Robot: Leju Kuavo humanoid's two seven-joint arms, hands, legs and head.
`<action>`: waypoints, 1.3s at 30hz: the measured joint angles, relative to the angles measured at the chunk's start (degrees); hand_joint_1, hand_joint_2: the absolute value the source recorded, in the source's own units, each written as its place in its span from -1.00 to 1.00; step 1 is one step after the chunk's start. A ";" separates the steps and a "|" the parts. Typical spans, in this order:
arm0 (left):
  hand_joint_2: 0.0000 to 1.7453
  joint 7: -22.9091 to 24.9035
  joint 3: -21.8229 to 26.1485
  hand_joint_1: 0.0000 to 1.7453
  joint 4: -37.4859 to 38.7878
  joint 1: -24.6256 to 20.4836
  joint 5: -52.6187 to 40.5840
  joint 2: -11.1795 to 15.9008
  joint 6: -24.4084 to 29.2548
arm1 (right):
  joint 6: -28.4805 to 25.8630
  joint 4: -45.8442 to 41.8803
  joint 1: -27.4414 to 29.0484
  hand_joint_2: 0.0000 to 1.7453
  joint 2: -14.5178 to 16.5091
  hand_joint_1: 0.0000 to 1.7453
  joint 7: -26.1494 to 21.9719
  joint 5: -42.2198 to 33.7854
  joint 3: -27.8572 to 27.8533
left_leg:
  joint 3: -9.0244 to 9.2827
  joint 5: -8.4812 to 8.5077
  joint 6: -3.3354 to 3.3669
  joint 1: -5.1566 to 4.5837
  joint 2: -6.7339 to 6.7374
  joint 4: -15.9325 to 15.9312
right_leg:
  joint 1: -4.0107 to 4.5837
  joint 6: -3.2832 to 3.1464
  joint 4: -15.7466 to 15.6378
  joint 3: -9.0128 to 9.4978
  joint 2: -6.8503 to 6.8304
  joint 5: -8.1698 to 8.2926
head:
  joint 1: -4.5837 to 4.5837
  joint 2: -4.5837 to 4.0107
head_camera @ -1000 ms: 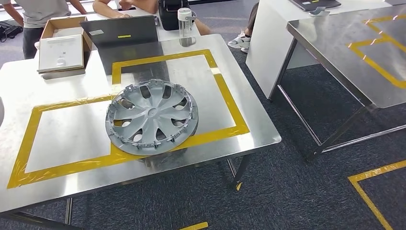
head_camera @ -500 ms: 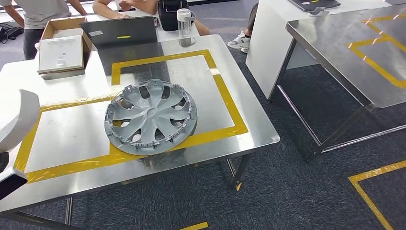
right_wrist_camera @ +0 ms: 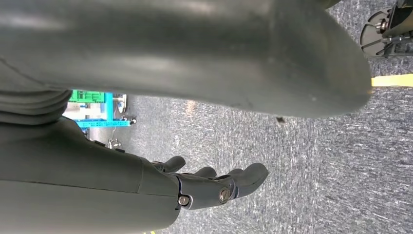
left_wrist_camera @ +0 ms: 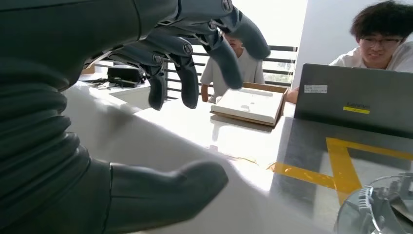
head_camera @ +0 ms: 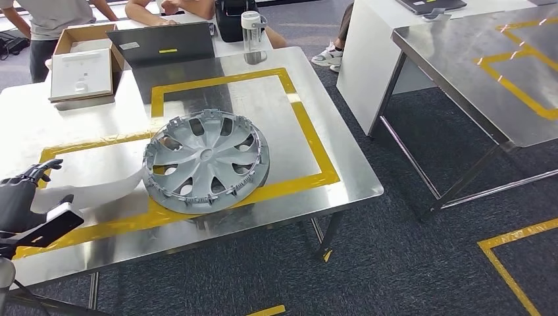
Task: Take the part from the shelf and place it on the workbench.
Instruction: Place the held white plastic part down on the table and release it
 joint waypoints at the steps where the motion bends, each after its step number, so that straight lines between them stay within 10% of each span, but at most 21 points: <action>1: -1.00 0.42 0.00 -1.00 0.10 0.04 0.24 0.00 0.06 | 0.00 0.00 0.02 -1.00 0.01 -1.00 0.00 -0.04 -0.01 | 0.00 0.00 0.00 0.00 0.00 -0.01 | 0.00 0.00 0.00 0.00 0.00 -0.01 | 0.01 0.00; 28: -1.00 5.34 -0.14 -1.00 -3.61 6.12 1.32 -0.32 1.34 | -0.10 0.00 0.21 -1.00 0.24 -1.00 0.00 -0.08 -0.47 | -0.11 0.36 0.98 -0.44 0.08 -0.15 | -0.68 1.14 -0.15 -0.02 -0.01 0.20 | 0.05 0.00; 33: -1.00 5.23 -0.48 -1.00 -3.85 6.10 1.44 -0.42 1.34 | -0.16 0.00 0.20 -1.00 0.30 -1.00 0.00 -0.02 -0.74 | -0.29 1.10 1.69 0.09 0.55 -0.64 | -1.03 2.29 12.14 -4.93 -0.16 -7.20 | 0.90 0.00; 35: -1.00 5.25 -0.84 -1.00 -3.81 6.10 1.43 -0.52 1.34 | -0.13 0.00 0.21 -1.00 0.30 -1.00 0.00 0.03 -0.85 | -0.39 1.09 1.66 0.12 0.71 -0.52 | -1.29 2.47 15.67 -6.14 -0.21 -7.68 | 1.05 0.00; 39: -1.00 5.32 -1.34 -1.00 -3.97 6.05 1.43 -0.58 1.38 | -0.11 0.00 0.11 -1.00 0.27 -1.00 -0.01 0.03 -0.92 | -0.51 1.09 1.03 0.20 0.76 -0.36 | -1.31 1.82 3.28 0.64 -0.53 -1.98 | 1.55 0.00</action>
